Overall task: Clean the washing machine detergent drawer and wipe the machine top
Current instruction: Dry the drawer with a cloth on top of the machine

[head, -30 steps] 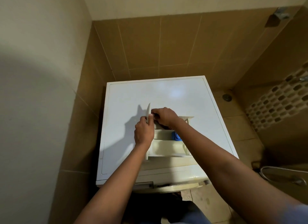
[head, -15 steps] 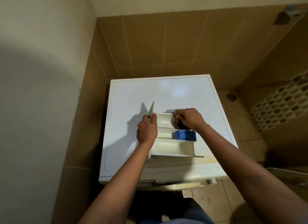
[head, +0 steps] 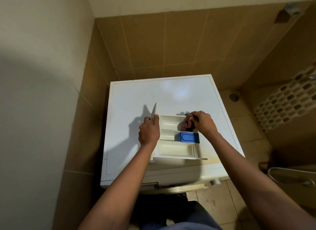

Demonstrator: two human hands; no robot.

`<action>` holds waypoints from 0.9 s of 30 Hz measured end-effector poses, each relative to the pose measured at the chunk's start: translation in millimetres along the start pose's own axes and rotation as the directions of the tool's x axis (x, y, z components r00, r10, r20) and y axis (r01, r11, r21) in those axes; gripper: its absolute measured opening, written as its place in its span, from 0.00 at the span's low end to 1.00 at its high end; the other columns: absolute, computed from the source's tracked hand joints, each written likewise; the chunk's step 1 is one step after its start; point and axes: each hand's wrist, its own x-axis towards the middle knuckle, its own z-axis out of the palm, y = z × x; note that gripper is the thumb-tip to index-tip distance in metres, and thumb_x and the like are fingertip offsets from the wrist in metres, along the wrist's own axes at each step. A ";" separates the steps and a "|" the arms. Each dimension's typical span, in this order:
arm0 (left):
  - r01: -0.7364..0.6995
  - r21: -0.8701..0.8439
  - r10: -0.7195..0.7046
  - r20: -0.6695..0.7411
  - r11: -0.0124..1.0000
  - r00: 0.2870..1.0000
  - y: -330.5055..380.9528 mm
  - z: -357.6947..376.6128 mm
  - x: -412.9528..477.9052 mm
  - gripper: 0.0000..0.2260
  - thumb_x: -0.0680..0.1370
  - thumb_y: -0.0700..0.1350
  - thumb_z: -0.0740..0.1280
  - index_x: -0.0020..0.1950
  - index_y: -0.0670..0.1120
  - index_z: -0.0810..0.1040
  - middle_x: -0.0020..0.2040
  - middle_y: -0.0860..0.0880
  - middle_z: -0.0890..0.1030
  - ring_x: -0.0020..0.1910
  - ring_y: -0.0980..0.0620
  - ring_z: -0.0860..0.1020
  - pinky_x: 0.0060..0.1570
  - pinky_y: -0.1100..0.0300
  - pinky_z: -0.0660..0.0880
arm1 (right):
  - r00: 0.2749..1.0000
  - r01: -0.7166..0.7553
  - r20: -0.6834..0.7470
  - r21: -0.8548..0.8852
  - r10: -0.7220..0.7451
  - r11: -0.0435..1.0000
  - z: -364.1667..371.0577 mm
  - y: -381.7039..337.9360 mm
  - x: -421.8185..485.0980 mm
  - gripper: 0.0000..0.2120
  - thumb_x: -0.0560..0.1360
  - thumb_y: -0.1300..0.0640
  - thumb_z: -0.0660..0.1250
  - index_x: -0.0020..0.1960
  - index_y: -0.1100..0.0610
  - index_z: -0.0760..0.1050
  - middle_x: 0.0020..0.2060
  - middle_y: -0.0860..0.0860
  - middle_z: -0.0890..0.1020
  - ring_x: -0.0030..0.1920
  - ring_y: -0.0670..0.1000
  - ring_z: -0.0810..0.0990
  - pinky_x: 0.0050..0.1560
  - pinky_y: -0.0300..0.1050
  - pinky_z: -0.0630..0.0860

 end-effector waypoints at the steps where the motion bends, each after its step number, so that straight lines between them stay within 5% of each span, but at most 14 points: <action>1: -0.005 0.006 0.005 0.003 1.000 1.000 0.1 0.4 -0.7 0.24 0.81 0.61 0.53 0.68 0.46 0.71 0.62 0.43 0.77 0.58 0.41 0.76 0.51 0.52 0.72 | 0.999 -0.032 -0.017 0.034 0.033 0.999 -1.0 -0.7 -2.6 0.12 0.79 0.55 0.62 0.60 0.55 0.78 0.53 0.56 0.80 0.53 0.58 0.78 0.51 0.53 0.78; 6: -0.033 0.021 0.032 0.018 0.999 0.999 0.8 1.4 -3.2 0.24 0.81 0.61 0.54 0.67 0.45 0.71 0.62 0.42 0.76 0.58 0.40 0.76 0.51 0.52 0.71 | 0.960 -0.144 -0.212 0.192 0.185 0.971 0.5 -5.1 -25.6 0.11 0.79 0.58 0.62 0.57 0.55 0.80 0.50 0.54 0.83 0.49 0.55 0.80 0.49 0.50 0.79; 9: -0.039 0.009 0.039 0.018 0.999 0.999 -0.5 1.6 -2.0 0.24 0.81 0.61 0.54 0.66 0.45 0.72 0.61 0.42 0.77 0.57 0.40 0.76 0.51 0.53 0.72 | 0.898 -0.068 -0.350 0.486 0.265 0.871 -11.7 -10.2 -40.1 0.08 0.79 0.60 0.63 0.54 0.57 0.80 0.46 0.50 0.82 0.48 0.51 0.79 0.46 0.39 0.76; 16: 0.003 -0.059 -0.001 0.037 0.998 0.999 -4.3 4.3 2.2 0.26 0.79 0.64 0.56 0.63 0.46 0.75 0.59 0.44 0.78 0.55 0.42 0.76 0.51 0.52 0.73 | 0.957 0.275 -0.276 0.783 -0.085 0.557 -48.6 -27.3 -94.3 0.10 0.76 0.52 0.63 0.49 0.57 0.78 0.42 0.48 0.82 0.44 0.49 0.79 0.43 0.41 0.77; 18: 0.011 -0.083 -0.008 0.038 0.997 0.999 -6.5 5.1 3.6 0.26 0.78 0.65 0.56 0.58 0.45 0.76 0.57 0.45 0.78 0.51 0.43 0.77 0.49 0.53 0.74 | 0.964 0.265 -0.210 0.783 -0.162 0.562 -35.7 -37.8 -110.0 0.12 0.76 0.54 0.64 0.51 0.62 0.79 0.46 0.53 0.82 0.48 0.52 0.80 0.49 0.42 0.77; 20: 0.012 -0.093 -0.009 0.035 0.996 0.999 -7.5 5.7 3.9 0.25 0.78 0.65 0.57 0.54 0.45 0.76 0.54 0.46 0.78 0.49 0.44 0.77 0.46 0.54 0.73 | 0.965 0.213 -0.022 0.652 -0.263 0.728 -5.8 -50.2 -124.5 0.10 0.76 0.56 0.62 0.53 0.58 0.79 0.49 0.52 0.82 0.50 0.52 0.80 0.53 0.43 0.76; 22: 0.008 -0.088 -0.005 0.026 0.996 1.000 -7.7 6.2 4.1 0.24 0.78 0.65 0.57 0.51 0.44 0.76 0.52 0.45 0.79 0.48 0.43 0.77 0.45 0.54 0.73 | 0.919 0.334 0.097 0.327 -0.383 0.884 32.5 -64.3 -138.2 0.10 0.77 0.55 0.59 0.52 0.54 0.78 0.49 0.50 0.81 0.52 0.53 0.80 0.54 0.49 0.76; 24: -0.001 -0.074 0.002 0.020 0.997 1.000 -7.1 7.3 4.2 0.25 0.78 0.65 0.56 0.51 0.44 0.76 0.51 0.44 0.79 0.47 0.43 0.77 0.45 0.53 0.73 | 0.907 0.420 0.034 -0.107 -0.419 0.901 66.5 -73.6 -144.5 0.15 0.76 0.51 0.57 0.54 0.56 0.78 0.50 0.53 0.81 0.57 0.57 0.78 0.56 0.52 0.75; 27: -0.003 -0.059 0.004 0.016 0.998 1.000 -6.5 7.6 4.9 0.26 0.78 0.66 0.56 0.49 0.44 0.76 0.50 0.44 0.79 0.46 0.42 0.77 0.44 0.53 0.74 | 0.933 0.315 -0.039 -0.384 -0.357 0.868 81.6 -94.1 -146.3 0.15 0.69 0.48 0.68 0.47 0.58 0.79 0.43 0.55 0.82 0.48 0.57 0.80 0.49 0.50 0.77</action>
